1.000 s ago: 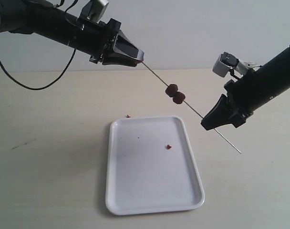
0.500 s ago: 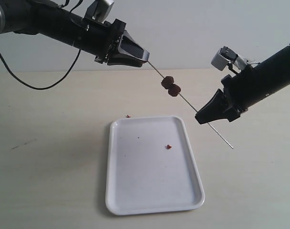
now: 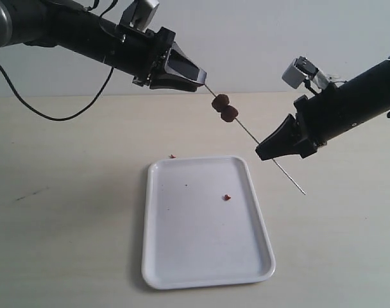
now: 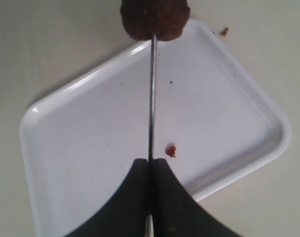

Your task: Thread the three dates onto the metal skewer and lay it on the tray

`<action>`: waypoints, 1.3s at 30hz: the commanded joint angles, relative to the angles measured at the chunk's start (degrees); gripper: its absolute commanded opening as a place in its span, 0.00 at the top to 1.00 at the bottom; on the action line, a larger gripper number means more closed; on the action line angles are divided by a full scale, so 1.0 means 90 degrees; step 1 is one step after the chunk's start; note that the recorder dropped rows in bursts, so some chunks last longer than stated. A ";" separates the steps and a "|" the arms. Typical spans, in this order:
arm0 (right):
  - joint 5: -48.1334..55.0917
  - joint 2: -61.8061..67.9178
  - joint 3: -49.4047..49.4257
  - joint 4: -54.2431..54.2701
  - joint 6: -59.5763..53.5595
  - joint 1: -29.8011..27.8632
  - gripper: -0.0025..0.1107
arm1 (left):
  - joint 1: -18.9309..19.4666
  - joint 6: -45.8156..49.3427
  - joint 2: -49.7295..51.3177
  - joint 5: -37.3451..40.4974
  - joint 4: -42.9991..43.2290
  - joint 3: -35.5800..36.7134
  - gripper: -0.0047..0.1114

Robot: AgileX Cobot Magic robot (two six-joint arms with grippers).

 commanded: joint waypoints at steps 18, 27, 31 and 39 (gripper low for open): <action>-0.0926 -0.0067 0.0015 0.0581 0.0702 0.0014 0.98 | -0.0056 0.0596 -0.0043 0.0029 -0.0031 0.0011 0.43; -0.0435 -0.0067 0.0015 0.0681 0.2002 0.0170 0.98 | 0.0822 0.0765 -0.0148 0.0029 0.0060 0.0011 0.95; -0.0305 -0.0067 0.0186 0.0683 0.2255 0.0669 0.98 | 0.1102 0.0787 -0.0180 0.0029 0.0145 0.0038 0.96; -0.0912 -0.0067 0.0761 0.0801 0.3250 0.1345 0.98 | 0.1339 0.1977 -0.0544 0.0029 -0.0175 0.0513 0.96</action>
